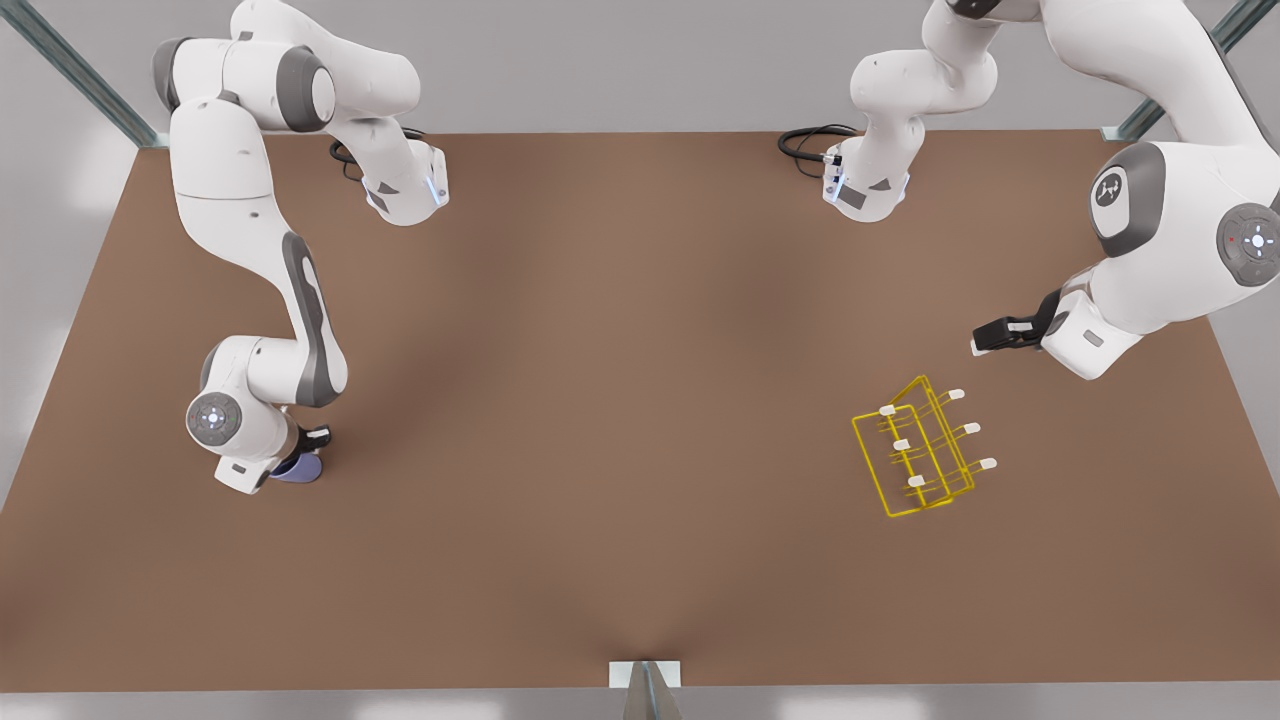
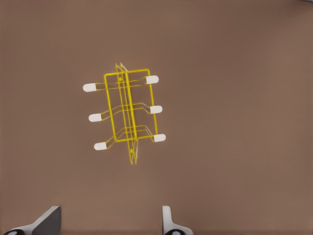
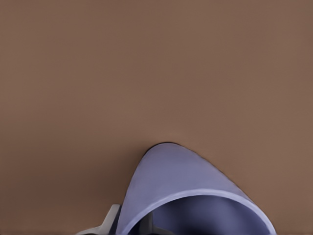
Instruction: Place the cup on the cup holder
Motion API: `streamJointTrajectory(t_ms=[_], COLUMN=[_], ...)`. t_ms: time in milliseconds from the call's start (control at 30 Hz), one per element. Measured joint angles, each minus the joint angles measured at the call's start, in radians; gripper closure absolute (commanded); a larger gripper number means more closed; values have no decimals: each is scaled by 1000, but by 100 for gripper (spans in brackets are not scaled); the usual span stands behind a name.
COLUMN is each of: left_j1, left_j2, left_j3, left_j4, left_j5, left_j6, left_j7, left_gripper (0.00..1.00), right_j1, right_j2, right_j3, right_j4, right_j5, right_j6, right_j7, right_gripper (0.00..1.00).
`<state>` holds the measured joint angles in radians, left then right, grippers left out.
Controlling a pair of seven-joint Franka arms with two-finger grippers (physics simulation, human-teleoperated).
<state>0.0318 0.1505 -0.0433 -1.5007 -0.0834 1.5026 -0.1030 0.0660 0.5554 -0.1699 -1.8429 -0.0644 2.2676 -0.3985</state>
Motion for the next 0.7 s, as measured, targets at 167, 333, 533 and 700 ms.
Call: streamJointTrajectory(t_ms=[167, 333, 533, 700], left_j1=[-1, -2, -1, -1], left_j2=[-1, -1, -1, -1], left_j3=[-1, 0, -1, -1], left_j4=[0, 0, 0, 0], left_j5=[0, 0, 0, 0], left_j6=[0, 0, 0, 0], left_j7=[-1, -1, -1, -1], left_gripper=[0, 0, 0, 0], right_j1=[2, 5, 153, 361], right_j2=[-1, -8, -13, -2], right_j3=[1, 5, 28, 29], right_j4=[16, 47, 240, 328], right_j5=[2, 6, 98, 411], right_j6=[-18, -61, -213, -300], right_j7=[-8, -17, -22, 18], right_gripper=[79, 79, 79, 79])
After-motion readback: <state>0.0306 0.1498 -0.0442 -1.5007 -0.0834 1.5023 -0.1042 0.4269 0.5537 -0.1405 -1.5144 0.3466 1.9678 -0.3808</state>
